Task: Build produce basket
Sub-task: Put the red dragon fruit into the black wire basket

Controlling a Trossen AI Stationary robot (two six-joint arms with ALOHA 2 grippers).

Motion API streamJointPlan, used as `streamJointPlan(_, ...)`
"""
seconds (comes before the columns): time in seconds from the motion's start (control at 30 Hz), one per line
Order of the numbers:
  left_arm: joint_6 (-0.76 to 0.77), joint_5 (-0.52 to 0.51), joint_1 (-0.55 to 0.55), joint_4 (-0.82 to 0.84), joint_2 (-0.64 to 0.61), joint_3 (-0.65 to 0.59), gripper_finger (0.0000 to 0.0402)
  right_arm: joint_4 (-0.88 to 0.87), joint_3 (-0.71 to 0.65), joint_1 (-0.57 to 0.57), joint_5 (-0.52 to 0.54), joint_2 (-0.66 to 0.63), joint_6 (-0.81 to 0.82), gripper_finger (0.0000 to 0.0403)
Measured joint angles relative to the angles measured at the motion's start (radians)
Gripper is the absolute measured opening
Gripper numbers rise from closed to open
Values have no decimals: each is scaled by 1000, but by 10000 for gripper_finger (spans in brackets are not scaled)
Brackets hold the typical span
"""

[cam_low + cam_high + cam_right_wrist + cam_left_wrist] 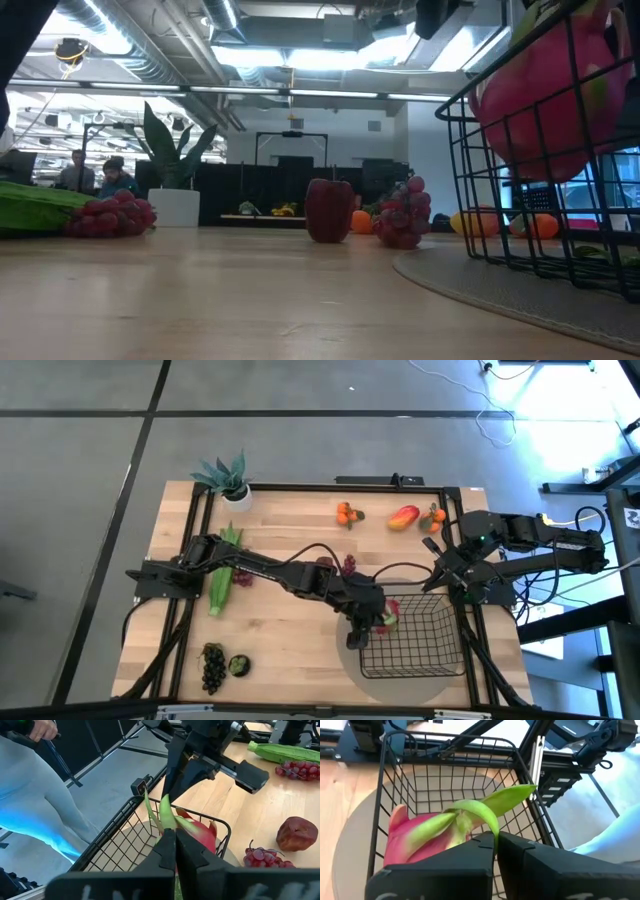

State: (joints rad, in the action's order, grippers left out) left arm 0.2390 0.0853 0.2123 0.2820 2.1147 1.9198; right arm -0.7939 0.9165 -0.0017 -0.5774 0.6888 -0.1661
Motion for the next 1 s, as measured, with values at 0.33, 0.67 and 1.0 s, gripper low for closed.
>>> streamJointPlan(0.33,-16,-2,0,-1,0,26,0,-15,0,0,8,0,-29,0)
streamJointPlan(0.67,-64,-48,5,129,0,93,0,-16,0,0,10,0,-29,0)
streamJointPlan(1.0,-48,-28,2,160,0,93,0,-20,0,0,11,0,-30,0)
